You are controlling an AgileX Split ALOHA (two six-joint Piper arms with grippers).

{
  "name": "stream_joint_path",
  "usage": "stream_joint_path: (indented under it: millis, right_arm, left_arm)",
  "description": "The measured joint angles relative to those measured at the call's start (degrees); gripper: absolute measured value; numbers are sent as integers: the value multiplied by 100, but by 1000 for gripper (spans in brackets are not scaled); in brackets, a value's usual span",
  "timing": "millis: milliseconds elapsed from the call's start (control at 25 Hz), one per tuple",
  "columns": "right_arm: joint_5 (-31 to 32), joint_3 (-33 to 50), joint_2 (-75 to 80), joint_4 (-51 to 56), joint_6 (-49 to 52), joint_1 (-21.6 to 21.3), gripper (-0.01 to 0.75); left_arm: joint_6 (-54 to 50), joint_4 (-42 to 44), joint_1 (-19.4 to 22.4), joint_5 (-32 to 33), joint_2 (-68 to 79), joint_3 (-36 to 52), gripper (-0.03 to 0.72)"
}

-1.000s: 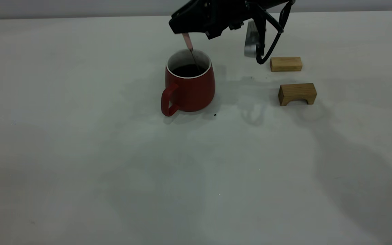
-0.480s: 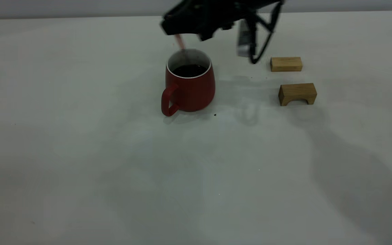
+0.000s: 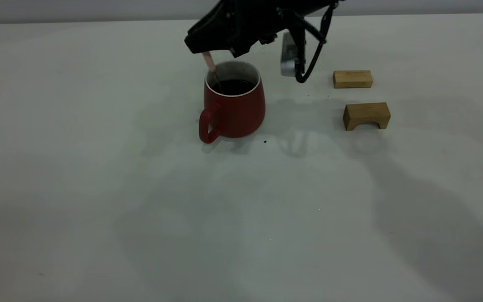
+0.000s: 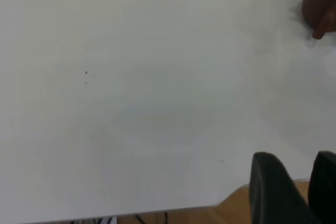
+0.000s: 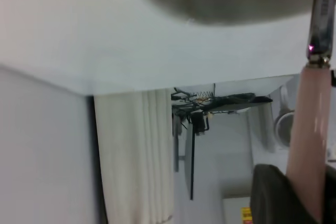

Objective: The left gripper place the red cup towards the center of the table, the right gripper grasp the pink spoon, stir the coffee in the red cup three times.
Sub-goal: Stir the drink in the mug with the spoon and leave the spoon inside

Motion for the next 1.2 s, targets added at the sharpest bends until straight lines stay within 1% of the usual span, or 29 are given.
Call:
stream_joint_path:
  millis: [120,200,280,360,640,800,1000,1080,1120,1200]
  right_arm:
    - [10,-16,23,-174,-236,-176,146]
    - [112,-16,23,-371,-276,-330,146]
    - [212,-20,23,-469,-281,-389,146]
    - [258,-26,23,-495,-281,-358,146]
    - [291,-37,108,-113,-287,-20,146]
    - [238,-43,108,-95,-287,-74,146]
    - [364,-48,113,-234,-293,-159,150]
    - [472,-48,113,-245,-293,-159,179]
    - [528,-48,113,-245,-299,-159,214]
    - [728,-54,113,-245,-313,-159,311]
  left_arm:
    - [0,0,0,0,0,0,247]
    - [0,0,0,0,0,0,247]
    - [0,0,0,0,0,0,247]
    - [0,0,0,0,0,0,247]
    - [0,0,0,0,0,0,247]
    - [0,0,0,0,0,0,247]
    - [0,0,0,0,0,0,247]
    - [0,0,0,0,0,0,247]
    - [0,0,0,0,0,0,247]
    - [0,0,0,0,0,0,247]
